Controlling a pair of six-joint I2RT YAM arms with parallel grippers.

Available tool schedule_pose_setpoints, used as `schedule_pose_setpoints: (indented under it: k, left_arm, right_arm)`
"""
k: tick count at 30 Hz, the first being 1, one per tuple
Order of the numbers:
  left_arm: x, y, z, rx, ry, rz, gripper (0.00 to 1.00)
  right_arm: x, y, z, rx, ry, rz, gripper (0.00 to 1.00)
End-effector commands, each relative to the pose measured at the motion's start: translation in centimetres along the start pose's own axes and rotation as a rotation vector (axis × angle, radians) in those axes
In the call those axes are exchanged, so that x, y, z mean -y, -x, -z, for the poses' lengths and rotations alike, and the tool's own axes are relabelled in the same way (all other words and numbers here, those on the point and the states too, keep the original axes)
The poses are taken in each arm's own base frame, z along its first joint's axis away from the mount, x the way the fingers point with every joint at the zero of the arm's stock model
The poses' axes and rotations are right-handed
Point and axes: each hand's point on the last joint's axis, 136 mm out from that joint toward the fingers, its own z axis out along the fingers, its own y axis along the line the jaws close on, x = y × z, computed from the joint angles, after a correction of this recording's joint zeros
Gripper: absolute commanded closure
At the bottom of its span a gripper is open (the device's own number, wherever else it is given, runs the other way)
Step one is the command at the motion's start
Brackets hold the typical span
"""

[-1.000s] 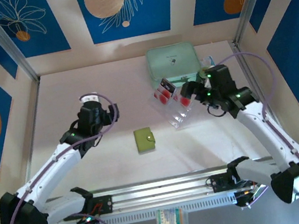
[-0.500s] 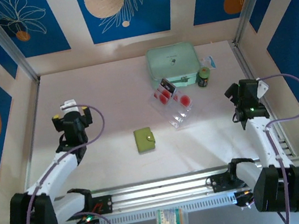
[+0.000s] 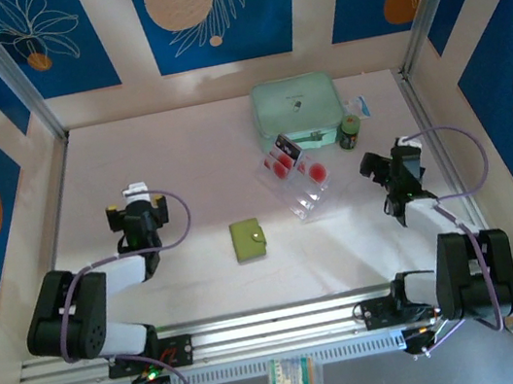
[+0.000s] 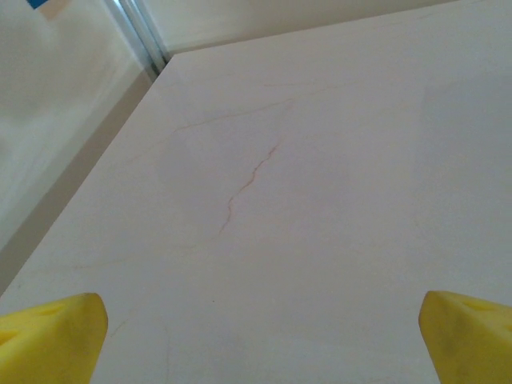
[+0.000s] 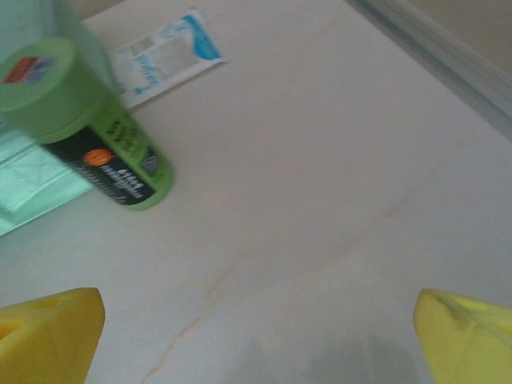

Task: Put the credit cards into the card holder

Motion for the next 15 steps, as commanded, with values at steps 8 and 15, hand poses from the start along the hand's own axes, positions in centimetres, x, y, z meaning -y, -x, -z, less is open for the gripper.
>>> schedule_pose_setpoints:
  k: [8,15]
  left_arm:
    - [2.5,1.1,-1.3,0.085,-0.158,-0.003,0.0]
    - [4.5,0.1,-1.3,0.115,-0.375,0.022,0.0]
  right_arm:
    - [-5.5,0.8,-1.5,0.113,0.296,0.12,0.01]
    - [-8.3,-1.5,-1.8,0.121,0.413,0.245,0.01]
